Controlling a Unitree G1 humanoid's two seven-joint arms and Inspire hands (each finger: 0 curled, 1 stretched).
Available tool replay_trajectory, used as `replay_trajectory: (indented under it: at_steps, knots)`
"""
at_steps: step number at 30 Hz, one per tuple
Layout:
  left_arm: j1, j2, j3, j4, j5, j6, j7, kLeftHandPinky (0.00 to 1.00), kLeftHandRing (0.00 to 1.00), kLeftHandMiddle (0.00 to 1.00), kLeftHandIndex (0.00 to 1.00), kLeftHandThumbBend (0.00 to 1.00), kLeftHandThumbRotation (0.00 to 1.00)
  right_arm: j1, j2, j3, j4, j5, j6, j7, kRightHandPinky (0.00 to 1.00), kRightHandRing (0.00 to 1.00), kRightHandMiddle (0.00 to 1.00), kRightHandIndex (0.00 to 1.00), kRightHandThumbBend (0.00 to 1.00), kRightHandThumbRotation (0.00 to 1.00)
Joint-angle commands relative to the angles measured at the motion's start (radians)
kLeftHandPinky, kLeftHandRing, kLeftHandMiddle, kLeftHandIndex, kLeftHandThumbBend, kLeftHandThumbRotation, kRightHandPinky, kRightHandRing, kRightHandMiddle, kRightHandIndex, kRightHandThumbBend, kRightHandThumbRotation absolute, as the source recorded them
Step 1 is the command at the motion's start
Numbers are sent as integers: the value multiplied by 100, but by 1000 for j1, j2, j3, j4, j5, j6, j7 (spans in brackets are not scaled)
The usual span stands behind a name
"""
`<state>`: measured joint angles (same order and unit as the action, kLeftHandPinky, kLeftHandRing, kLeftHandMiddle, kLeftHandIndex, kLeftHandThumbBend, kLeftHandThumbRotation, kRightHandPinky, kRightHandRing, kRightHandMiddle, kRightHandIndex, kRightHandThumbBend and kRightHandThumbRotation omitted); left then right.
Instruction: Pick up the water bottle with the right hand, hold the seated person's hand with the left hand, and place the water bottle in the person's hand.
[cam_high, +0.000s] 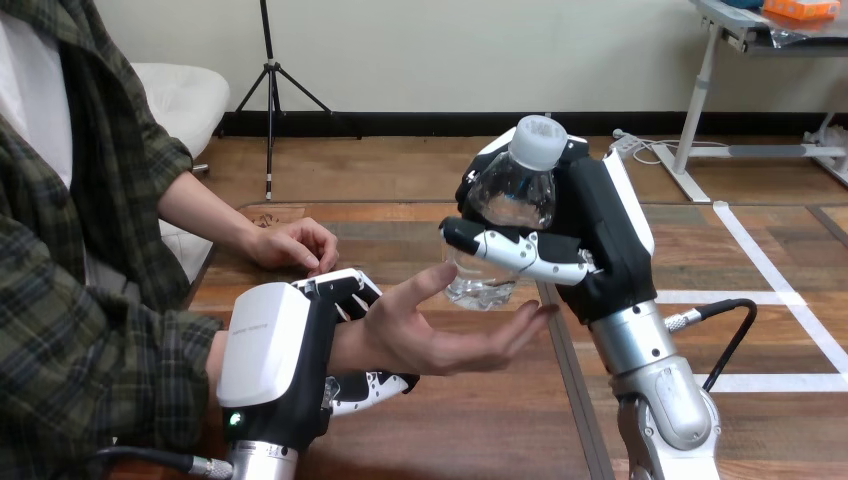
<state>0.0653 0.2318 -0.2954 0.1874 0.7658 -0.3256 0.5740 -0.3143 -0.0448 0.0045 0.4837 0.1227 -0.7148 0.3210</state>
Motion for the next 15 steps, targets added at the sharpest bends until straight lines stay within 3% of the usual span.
replay_trajectory:
  at_steps: [1,15]
  knots:
    - [-18,-37,-61,-44,0,-43,-21,24,30,36,38,85,0,-13,0,7,-79,27,-10,18,37,41,41,39,66,0]
    - [-15,-36,-56,-47,-3,-41,-27,24,30,36,38,84,0,33,-3,10,-125,57,-5,64,37,40,41,38,65,0]
